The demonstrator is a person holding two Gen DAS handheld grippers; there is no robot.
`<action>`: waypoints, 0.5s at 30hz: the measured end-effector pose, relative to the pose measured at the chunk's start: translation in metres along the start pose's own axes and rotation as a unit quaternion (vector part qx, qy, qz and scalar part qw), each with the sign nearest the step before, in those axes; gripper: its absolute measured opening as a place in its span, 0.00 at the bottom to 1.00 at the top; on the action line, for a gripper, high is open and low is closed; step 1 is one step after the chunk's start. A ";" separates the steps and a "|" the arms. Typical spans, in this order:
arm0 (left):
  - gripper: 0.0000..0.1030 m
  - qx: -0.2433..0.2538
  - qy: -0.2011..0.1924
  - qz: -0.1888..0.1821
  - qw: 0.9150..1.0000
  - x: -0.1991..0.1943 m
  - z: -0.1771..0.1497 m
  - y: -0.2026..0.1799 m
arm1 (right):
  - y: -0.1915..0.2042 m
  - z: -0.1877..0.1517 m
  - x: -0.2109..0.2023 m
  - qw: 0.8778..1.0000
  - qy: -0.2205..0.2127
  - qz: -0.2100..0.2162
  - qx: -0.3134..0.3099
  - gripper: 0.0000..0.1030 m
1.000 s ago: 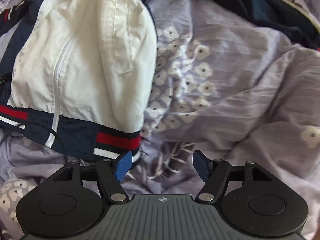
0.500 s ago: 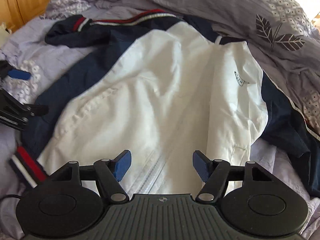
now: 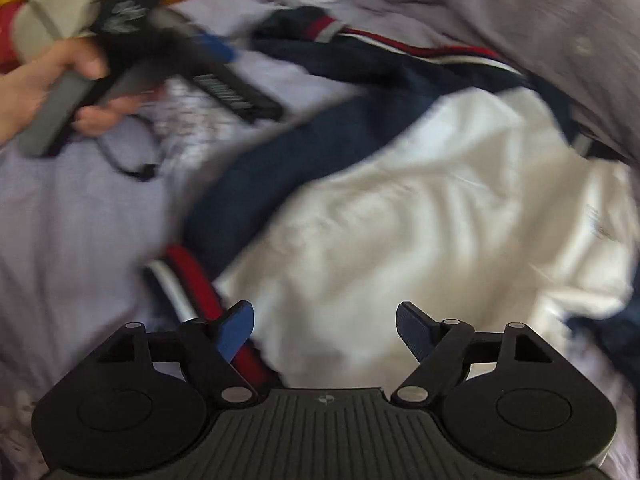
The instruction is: Fold clothes
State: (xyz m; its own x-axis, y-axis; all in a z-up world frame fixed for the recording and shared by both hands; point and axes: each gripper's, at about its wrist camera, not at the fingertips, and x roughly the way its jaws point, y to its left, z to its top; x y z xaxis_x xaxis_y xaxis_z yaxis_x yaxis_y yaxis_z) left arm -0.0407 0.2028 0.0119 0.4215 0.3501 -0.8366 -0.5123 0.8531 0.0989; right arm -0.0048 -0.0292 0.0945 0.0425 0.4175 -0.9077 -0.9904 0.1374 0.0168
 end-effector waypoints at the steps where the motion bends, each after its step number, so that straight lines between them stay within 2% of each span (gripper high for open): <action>1: 0.99 -0.010 0.002 -0.003 1.000 0.000 0.000 0.004 | 0.019 0.011 0.006 0.999 -0.001 -0.015 -0.039 0.76; 3: 0.99 -0.020 0.006 -0.008 1.000 0.001 -0.005 0.010 | 0.045 0.024 0.011 0.994 -0.015 -0.057 -0.094 0.76; 6: 0.99 -0.021 0.012 -0.001 1.000 0.005 -0.011 0.013 | 0.057 0.030 0.017 0.996 -0.003 0.039 -0.085 0.76; 7: 0.99 -0.020 0.014 -0.001 1.000 0.006 -0.011 0.013 | 0.064 0.029 0.027 0.996 0.014 0.048 -0.073 0.74; 8: 0.99 -0.019 0.016 0.000 1.000 0.006 -0.012 0.013 | 0.069 0.028 0.038 0.996 0.031 0.053 -0.061 0.58; 9: 0.99 -0.018 0.015 -0.001 1.000 0.006 -0.011 0.013 | 0.073 0.025 0.051 0.997 0.045 0.044 -0.049 0.32; 10: 0.99 -0.016 0.012 -0.004 1.000 0.004 -0.011 0.013 | 0.076 0.021 0.064 0.997 0.059 0.036 -0.037 0.12; 11: 0.99 -0.016 0.010 -0.006 1.000 0.002 -0.010 0.014 | 0.079 0.019 0.074 0.997 0.070 0.032 -0.023 0.10; 12: 0.99 -0.017 0.008 -0.010 1.000 -0.001 -0.008 0.016 | 0.079 0.021 0.073 0.997 0.066 0.047 -0.002 0.09; 13: 0.99 -0.020 0.006 -0.016 1.000 -0.005 -0.005 0.017 | 0.081 0.026 0.065 0.996 0.051 0.066 0.005 0.09; 15: 0.99 -0.028 0.001 -0.036 0.999 -0.012 0.004 0.018 | 0.095 0.036 0.041 0.995 0.006 0.093 -0.019 0.09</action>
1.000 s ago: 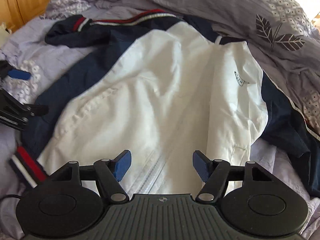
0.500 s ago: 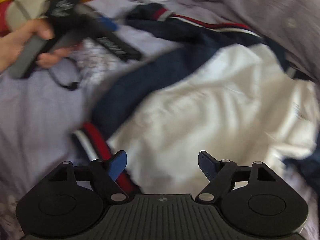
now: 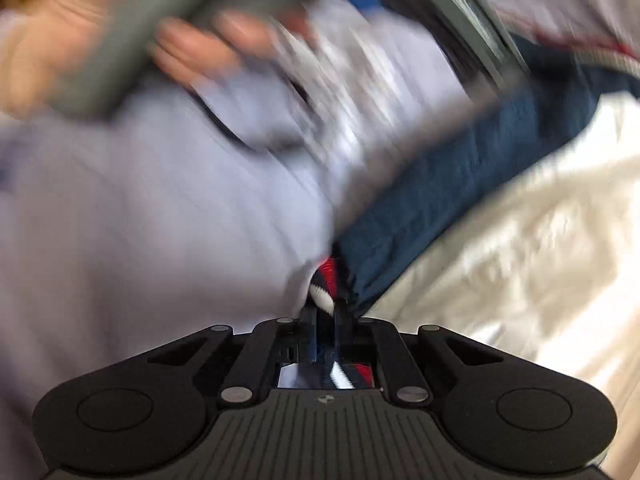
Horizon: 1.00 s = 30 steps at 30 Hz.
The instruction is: Fold clothes
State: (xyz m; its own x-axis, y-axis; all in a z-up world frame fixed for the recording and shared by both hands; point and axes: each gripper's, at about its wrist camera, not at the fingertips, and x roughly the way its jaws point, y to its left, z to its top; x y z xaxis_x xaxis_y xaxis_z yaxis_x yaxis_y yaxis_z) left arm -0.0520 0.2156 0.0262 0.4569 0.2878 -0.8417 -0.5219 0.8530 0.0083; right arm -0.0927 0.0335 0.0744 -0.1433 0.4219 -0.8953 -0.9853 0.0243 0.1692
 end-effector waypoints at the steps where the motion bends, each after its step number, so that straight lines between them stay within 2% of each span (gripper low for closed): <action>1: 0.99 -0.002 -0.005 -0.015 1.000 -0.003 0.006 -0.002 | 0.015 0.004 -0.003 0.999 -0.007 0.005 -0.044 0.11; 2: 0.99 -0.004 -0.010 -0.031 0.999 -0.007 0.011 -0.005 | 0.031 0.008 -0.005 0.996 -0.014 0.010 -0.087 0.14; 4: 0.99 0.002 -0.013 -0.057 0.998 -0.005 0.023 -0.015 | 0.053 0.012 0.001 0.989 -0.015 0.026 -0.147 0.08; 6: 0.99 0.027 -0.002 -0.057 0.998 0.014 0.023 -0.033 | 0.049 0.015 0.006 0.991 -0.007 0.042 -0.129 0.08; 7: 0.99 0.042 0.005 -0.054 0.998 0.025 0.021 -0.043 | 0.042 0.015 0.004 0.992 -0.003 0.048 -0.116 0.12; 8: 0.99 0.060 0.020 -0.041 0.997 0.039 0.016 -0.052 | 0.031 0.014 -0.005 0.993 -0.001 0.052 -0.109 0.18; 9: 0.99 0.082 0.038 -0.018 0.996 0.054 0.006 -0.058 | 0.018 0.012 -0.015 0.993 0.001 0.056 -0.100 0.33; 10: 0.99 0.106 0.052 0.006 0.993 0.067 -0.007 -0.062 | 0.000 0.004 -0.030 0.995 -0.005 0.055 -0.084 0.44; 11: 1.00 0.128 0.064 0.028 0.989 0.078 -0.020 -0.063 | -0.018 -0.003 -0.044 0.996 -0.011 0.051 -0.067 0.46; 12: 1.00 0.145 0.070 0.044 0.986 0.085 -0.031 -0.061 | -0.038 -0.014 -0.055 0.999 -0.016 0.030 -0.042 0.47; 14: 1.00 0.158 0.072 0.051 0.983 0.088 -0.040 -0.059 | -0.083 -0.038 -0.069 0.998 -0.035 -0.054 0.028 0.47; 16: 1.00 0.167 0.072 0.053 0.982 0.089 -0.045 -0.058 | -0.137 -0.073 -0.068 0.982 -0.032 -0.144 0.115 0.47; 17: 1.00 0.169 0.075 0.052 0.981 0.090 -0.045 -0.057 | -0.163 -0.094 -0.065 0.969 -0.017 -0.189 0.156 0.46; 18: 1.00 0.169 0.078 0.048 0.981 0.090 -0.045 -0.055 | -0.183 -0.121 -0.058 0.956 0.023 -0.228 0.184 0.40; 20: 1.00 0.168 0.085 0.042 0.981 0.091 -0.045 -0.051 | -0.208 -0.166 -0.059 0.940 0.085 -0.253 0.213 0.37; 23: 1.00 0.179 0.091 0.043 0.979 0.093 -0.044 -0.052 | -0.217 -0.163 -0.098 0.948 0.086 -0.196 0.236 0.38; 24: 1.00 0.181 0.093 0.044 0.978 0.094 -0.043 -0.053 | -0.218 -0.152 -0.113 0.955 0.064 -0.179 0.226 0.39; 25: 1.00 0.182 0.095 0.045 0.978 0.095 -0.043 -0.053 | -0.220 -0.140 -0.127 0.962 0.040 -0.162 0.215 0.46; 27: 1.00 0.181 0.098 0.044 0.978 0.097 -0.042 -0.053 | -0.235 -0.108 -0.143 0.969 -0.025 -0.142 0.200 0.56; 30: 1.00 0.178 0.098 0.040 0.978 0.097 -0.042 -0.052 | -0.275 -0.065 -0.134 0.959 -0.111 -0.173 0.196 0.61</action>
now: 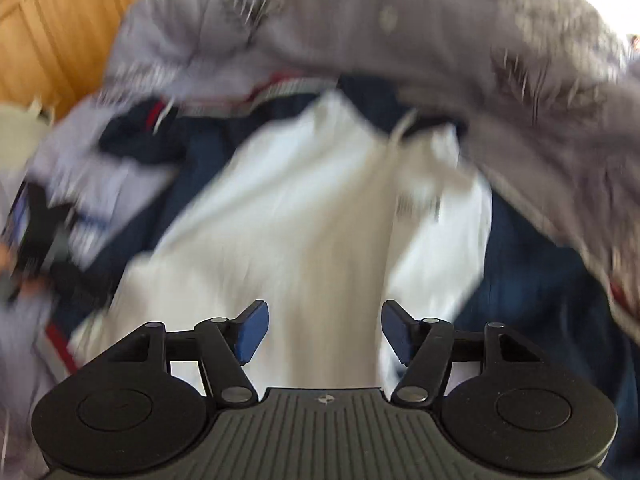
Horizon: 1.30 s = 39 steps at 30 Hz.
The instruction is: Fold clothes
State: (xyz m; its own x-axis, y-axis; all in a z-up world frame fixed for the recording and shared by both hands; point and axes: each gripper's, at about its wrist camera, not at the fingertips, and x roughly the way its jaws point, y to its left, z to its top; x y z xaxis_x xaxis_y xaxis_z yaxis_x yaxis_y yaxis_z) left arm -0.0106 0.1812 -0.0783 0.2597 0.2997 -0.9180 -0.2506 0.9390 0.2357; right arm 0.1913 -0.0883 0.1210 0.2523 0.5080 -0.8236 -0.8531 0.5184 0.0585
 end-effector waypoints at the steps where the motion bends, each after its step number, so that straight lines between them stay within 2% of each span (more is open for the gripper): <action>1: 1.00 0.000 -0.001 -0.001 1.000 0.000 0.000 0.000 | -0.002 0.012 0.019 1.000 -0.020 -0.014 0.002 0.61; 3: 1.00 -0.001 -0.003 -0.001 1.000 -0.001 -0.001 0.001 | -0.013 0.021 0.069 0.997 -0.028 -0.066 0.005 0.60; 6: 1.00 -0.002 -0.006 -0.002 1.000 -0.001 -0.003 0.000 | -0.053 -0.005 0.141 0.983 0.033 -0.178 0.011 0.60; 8: 1.00 -0.002 -0.005 -0.002 1.000 -0.001 -0.002 0.000 | -0.097 -0.025 0.150 0.973 0.045 -0.219 0.055 0.59; 9: 1.00 -0.002 -0.004 -0.002 1.000 -0.001 -0.002 -0.001 | -0.114 -0.027 0.146 0.964 0.034 -0.244 0.098 0.58; 10: 1.00 -0.002 -0.003 -0.002 1.000 -0.001 -0.002 -0.001 | -0.131 -0.028 0.141 0.954 0.023 -0.265 0.140 0.52; 11: 1.00 -0.002 -0.002 -0.002 1.000 -0.001 -0.002 -0.001 | -0.142 -0.025 0.133 0.948 0.009 -0.266 0.176 0.49; 13: 1.00 -0.002 0.000 -0.002 1.000 -0.001 -0.001 -0.001 | -0.150 -0.018 0.116 0.944 -0.030 -0.245 0.220 0.52; 14: 1.00 -0.002 0.001 -0.002 1.000 0.000 -0.001 -0.001 | -0.146 -0.011 0.112 0.946 -0.048 -0.235 0.220 0.53; 17: 1.00 -0.001 0.003 -0.003 1.000 0.002 0.001 -0.001 | -0.121 0.008 0.124 0.966 -0.073 -0.170 0.179 0.54; 20: 1.00 -0.002 0.005 -0.005 1.000 0.003 0.002 0.000 | -0.094 0.025 0.161 0.976 -0.058 -0.143 0.154 0.51; 22: 1.00 -0.003 0.004 -0.007 1.000 0.004 0.002 0.000 | -0.098 0.042 0.194 0.965 -0.036 -0.177 0.190 0.44; 24: 1.00 -0.004 0.002 -0.009 1.000 0.004 0.002 0.000 | -0.127 0.060 0.225 0.944 -0.023 -0.204 0.259 0.44; 25: 1.00 -0.007 0.001 -0.012 1.000 0.004 0.003 0.001 | -0.143 0.068 0.236 0.933 -0.020 -0.206 0.295 0.44; 27: 1.00 -0.012 0.001 -0.016 1.000 0.005 0.003 0.001 | -0.163 0.080 0.240 0.914 -0.020 -0.184 0.361 0.45; 28: 1.00 -0.012 0.001 -0.017 1.000 0.005 0.003 0.001 | -0.165 0.083 0.238 0.913 -0.018 -0.177 0.366 0.46; 30: 1.00 -0.010 0.002 -0.016 1.000 0.005 0.002 0.000 | -0.157 0.081 0.224 0.934 -0.031 -0.169 0.313 0.49; 31: 1.00 -0.010 0.001 -0.015 1.000 0.006 0.002 0.000 | -0.152 0.080 0.216 0.943 -0.038 -0.165 0.286 0.53; 32: 1.00 -0.010 0.000 -0.015 1.000 0.005 0.002 0.000 | -0.145 0.073 0.206 0.949 -0.045 -0.165 0.264 0.62; 37: 1.00 -0.010 -0.002 -0.014 1.000 0.005 0.002 -0.001 | -0.106 0.016 0.149 0.966 -0.083 -0.108 0.221 0.66; 39: 1.00 -0.010 -0.002 -0.014 1.000 0.004 0.002 -0.001 | -0.112 -0.004 0.147 0.967 -0.062 -0.131 0.212 0.68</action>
State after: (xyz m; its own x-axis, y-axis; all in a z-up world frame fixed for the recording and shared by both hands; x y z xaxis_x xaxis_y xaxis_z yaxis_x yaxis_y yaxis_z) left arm -0.0072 0.1822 -0.0816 0.2707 0.2741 -0.9228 -0.2616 0.9435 0.2035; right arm 0.3217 -0.0742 -0.0083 0.5101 0.3857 -0.7688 -0.4957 0.8623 0.1037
